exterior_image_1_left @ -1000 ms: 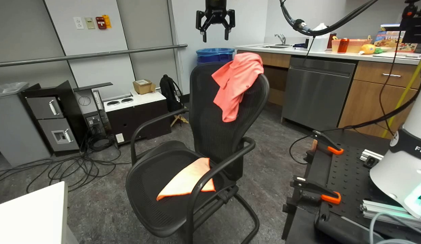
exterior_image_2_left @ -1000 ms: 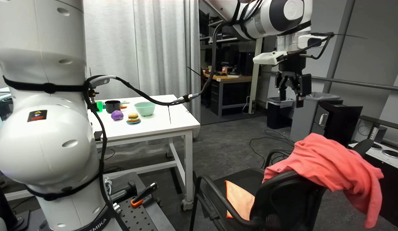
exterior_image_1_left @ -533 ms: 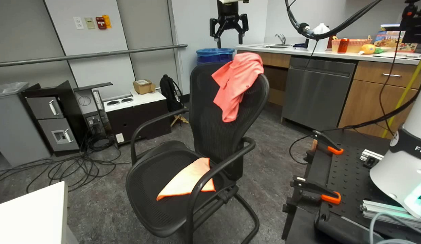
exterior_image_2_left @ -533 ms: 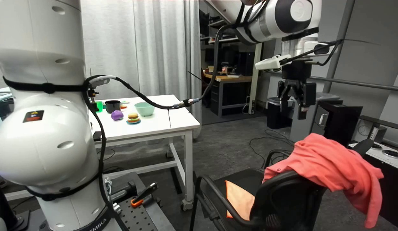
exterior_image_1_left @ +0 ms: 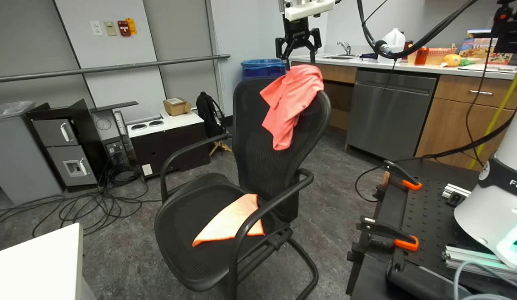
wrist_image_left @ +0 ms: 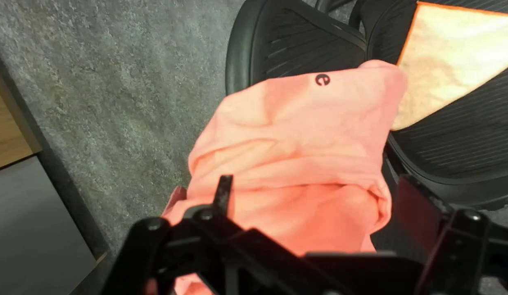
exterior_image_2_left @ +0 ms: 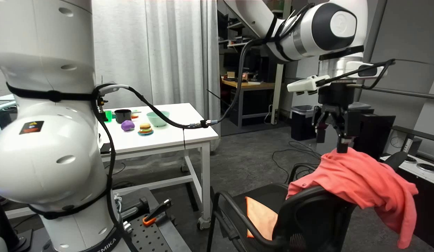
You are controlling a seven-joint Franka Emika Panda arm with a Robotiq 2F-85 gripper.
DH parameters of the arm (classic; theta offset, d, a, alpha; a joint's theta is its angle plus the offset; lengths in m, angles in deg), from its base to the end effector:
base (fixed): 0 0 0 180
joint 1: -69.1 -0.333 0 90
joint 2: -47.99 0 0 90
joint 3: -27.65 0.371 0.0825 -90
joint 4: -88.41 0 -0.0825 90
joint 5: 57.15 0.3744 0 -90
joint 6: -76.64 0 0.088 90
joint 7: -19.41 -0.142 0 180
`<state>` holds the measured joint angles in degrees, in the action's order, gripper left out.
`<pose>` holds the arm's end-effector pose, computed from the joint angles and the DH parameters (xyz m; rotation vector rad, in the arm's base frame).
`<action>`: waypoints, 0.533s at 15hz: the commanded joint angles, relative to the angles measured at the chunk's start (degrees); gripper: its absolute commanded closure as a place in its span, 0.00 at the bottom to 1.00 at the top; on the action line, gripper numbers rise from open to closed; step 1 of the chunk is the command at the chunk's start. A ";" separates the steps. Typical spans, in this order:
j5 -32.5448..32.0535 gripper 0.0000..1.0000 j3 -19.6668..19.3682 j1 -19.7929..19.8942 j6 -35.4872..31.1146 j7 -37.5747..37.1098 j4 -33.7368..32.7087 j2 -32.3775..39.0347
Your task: Take the cloth and the shirt off the back of the chair and put them on the seat
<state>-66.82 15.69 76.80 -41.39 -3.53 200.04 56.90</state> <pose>0.5480 -0.2061 0.4252 2.8012 -0.9581 -0.0539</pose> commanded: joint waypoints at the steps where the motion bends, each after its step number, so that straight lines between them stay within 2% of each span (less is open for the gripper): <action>1: -1.35 0.00 -0.40 0.61 -3.18 -1.06 -0.30 1.72; 7: -1.63 0.00 -1.02 0.31 -8.23 -1.14 -2.20 5.47; 8: -1.50 0.25 -1.08 0.26 -8.61 -1.17 -2.43 5.88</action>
<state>-66.84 15.07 77.16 -48.74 -3.55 199.50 60.94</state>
